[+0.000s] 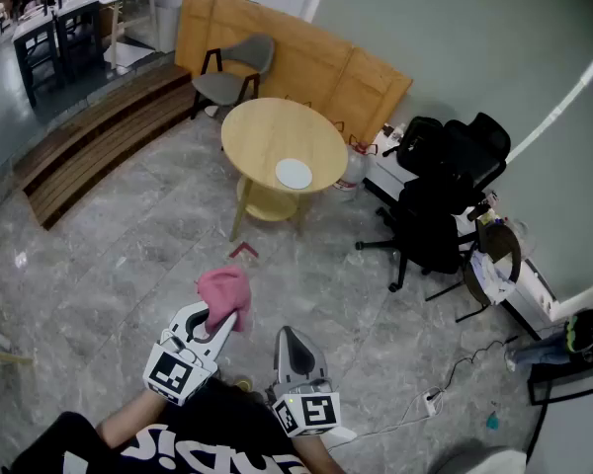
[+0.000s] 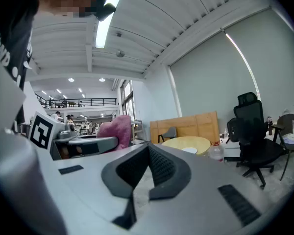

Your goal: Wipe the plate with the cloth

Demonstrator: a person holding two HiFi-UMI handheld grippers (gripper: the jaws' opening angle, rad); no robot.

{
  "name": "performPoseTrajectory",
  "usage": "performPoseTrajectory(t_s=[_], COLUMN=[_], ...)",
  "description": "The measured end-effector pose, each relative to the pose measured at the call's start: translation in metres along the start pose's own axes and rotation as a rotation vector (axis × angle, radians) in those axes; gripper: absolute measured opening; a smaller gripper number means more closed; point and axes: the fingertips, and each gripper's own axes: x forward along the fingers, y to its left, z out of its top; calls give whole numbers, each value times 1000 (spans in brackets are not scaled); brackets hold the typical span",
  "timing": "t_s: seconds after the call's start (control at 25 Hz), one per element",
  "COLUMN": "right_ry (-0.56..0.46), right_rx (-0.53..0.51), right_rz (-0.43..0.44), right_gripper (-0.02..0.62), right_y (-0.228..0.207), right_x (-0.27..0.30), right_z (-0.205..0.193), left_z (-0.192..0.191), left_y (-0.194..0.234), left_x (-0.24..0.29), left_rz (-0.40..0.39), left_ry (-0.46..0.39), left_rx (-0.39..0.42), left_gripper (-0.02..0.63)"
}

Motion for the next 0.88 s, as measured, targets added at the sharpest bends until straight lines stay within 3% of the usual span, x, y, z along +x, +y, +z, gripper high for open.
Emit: performPoseTrajectory(t_s=[0.88], right_ry=[4], right_rx=[6], right_rz=[60], right_gripper=[21], right_y=[-24], right_x=[-6], right_z=[2], left_z=[-4], left_y=[-13], left_x=[24], left_rz=[-5], left_ry=[4], left_rx=[-9], left_gripper=[63])
